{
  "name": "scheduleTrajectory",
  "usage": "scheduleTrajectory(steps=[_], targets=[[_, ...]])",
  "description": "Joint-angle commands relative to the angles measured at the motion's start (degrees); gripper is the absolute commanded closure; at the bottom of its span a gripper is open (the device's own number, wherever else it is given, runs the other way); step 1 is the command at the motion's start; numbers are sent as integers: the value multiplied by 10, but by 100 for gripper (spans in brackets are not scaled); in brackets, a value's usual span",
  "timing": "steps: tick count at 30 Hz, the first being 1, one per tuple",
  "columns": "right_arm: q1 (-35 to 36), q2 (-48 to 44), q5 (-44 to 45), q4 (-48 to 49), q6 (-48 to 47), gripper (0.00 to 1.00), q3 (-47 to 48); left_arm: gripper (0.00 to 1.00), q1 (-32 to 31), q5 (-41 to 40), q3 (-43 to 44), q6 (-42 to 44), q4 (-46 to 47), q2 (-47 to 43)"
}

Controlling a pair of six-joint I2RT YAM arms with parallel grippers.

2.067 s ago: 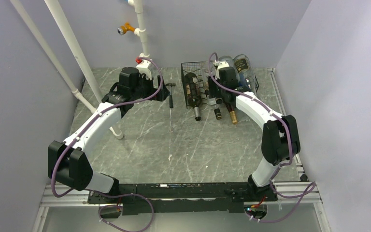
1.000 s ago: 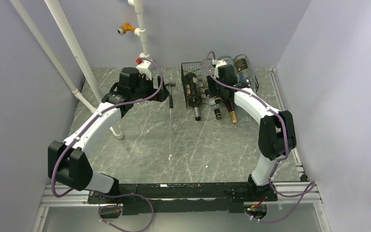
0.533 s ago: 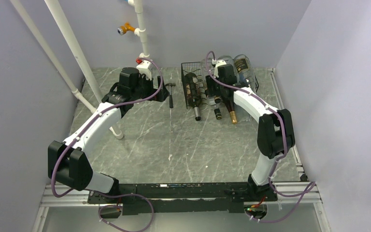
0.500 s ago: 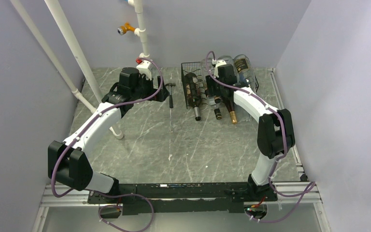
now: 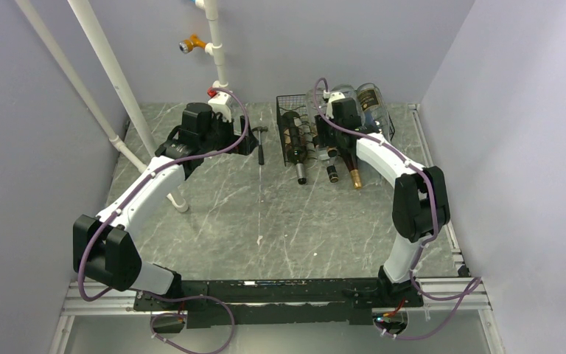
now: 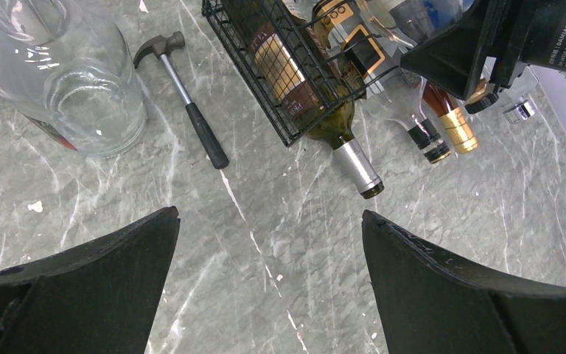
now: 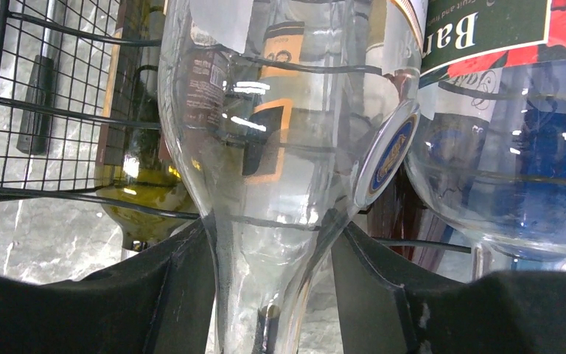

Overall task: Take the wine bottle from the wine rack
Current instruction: Pick up the wine bottle from the wine rack.

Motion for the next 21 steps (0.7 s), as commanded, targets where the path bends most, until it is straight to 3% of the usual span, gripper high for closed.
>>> scheduleTrajectory(steps=[1, 21], targets=[[-4, -46, -11, -4, -4, 98, 8, 0, 1, -5, 26, 10, 16, -22], [-53, -110, -164, 10, 38, 100, 6, 0, 1, -5, 26, 10, 16, -24]])
